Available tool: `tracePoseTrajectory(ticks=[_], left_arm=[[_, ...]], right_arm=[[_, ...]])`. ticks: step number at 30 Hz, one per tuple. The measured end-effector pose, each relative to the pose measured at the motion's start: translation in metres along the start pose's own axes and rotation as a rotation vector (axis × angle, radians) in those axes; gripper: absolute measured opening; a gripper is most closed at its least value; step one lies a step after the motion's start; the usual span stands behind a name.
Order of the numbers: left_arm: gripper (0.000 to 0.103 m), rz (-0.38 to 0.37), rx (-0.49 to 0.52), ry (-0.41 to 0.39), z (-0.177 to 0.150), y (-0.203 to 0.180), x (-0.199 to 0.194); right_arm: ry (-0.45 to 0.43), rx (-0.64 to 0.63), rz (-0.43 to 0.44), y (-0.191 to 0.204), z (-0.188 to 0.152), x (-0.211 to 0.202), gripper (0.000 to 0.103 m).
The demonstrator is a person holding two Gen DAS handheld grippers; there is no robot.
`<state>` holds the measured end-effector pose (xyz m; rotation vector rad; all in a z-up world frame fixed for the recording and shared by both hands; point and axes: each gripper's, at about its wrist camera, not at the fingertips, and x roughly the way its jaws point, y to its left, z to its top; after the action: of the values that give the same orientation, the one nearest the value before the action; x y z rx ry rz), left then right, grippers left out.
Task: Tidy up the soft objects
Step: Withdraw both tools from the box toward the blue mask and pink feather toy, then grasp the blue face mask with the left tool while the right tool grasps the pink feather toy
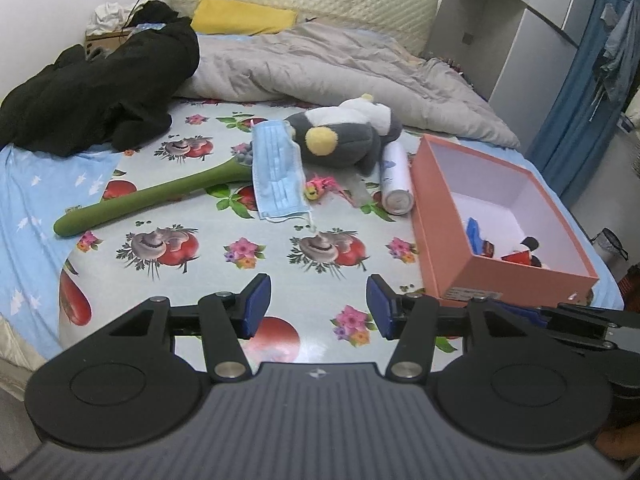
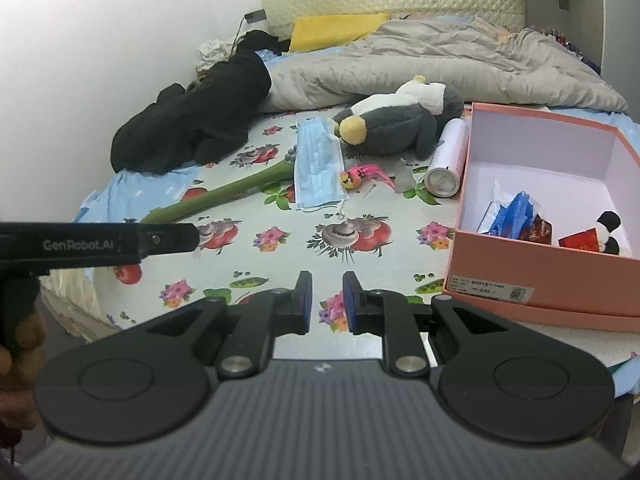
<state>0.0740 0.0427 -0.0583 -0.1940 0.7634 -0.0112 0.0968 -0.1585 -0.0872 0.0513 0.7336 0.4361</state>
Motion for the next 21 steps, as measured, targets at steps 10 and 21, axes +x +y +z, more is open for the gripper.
tracePoseTrajectory(ticks=[10,21], left_arm=[[0.059,0.028,-0.019,0.05,0.025,0.026,0.053],[0.059,0.069,-0.07,0.081,0.058,0.056,0.129]], right_arm=[[0.042,-0.001,-0.026,-0.002,0.019,0.046,0.021],[0.064,-0.048,-0.036,-0.005,0.062,0.113,0.021]])
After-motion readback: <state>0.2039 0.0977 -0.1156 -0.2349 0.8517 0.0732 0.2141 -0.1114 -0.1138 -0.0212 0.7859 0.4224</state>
